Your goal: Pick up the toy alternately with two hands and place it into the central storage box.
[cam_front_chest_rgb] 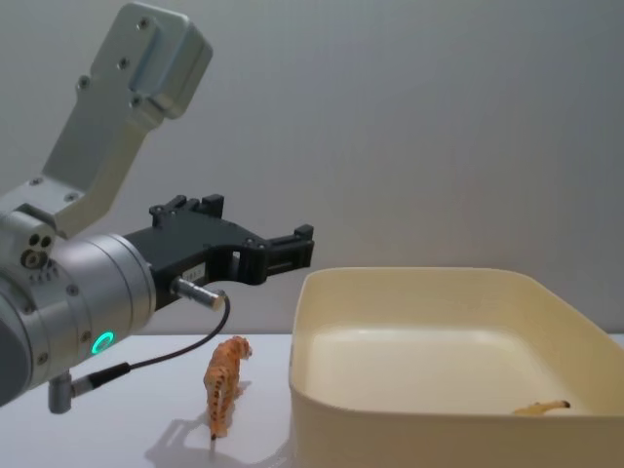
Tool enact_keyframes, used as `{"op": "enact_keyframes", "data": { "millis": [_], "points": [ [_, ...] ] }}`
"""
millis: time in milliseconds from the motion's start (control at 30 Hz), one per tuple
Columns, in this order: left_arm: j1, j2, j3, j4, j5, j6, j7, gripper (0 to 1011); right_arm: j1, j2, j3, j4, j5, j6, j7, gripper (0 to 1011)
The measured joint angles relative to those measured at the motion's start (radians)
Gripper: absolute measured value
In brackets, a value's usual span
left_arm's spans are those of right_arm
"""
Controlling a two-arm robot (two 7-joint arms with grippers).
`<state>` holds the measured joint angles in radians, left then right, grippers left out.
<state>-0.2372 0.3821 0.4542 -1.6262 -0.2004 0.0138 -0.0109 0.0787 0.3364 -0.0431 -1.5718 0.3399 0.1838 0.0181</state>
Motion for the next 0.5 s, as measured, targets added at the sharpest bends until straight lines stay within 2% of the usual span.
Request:
{"op": "enact_keyframes", "data": {
  "millis": [267, 500],
  "points": [
    [0.000, 0.000, 0.000, 0.000, 0.000, 0.000, 0.000, 1001, 0.034, -0.033, -0.028, -0.075, 0.035, 0.041, 0.051, 313],
    [0.000, 0.000, 0.000, 0.000, 0.000, 0.000, 0.000, 1001, 0.072, -0.075, -0.067, -0.095, 0.025, 0.084, 0.094, 313]
  ]
}}
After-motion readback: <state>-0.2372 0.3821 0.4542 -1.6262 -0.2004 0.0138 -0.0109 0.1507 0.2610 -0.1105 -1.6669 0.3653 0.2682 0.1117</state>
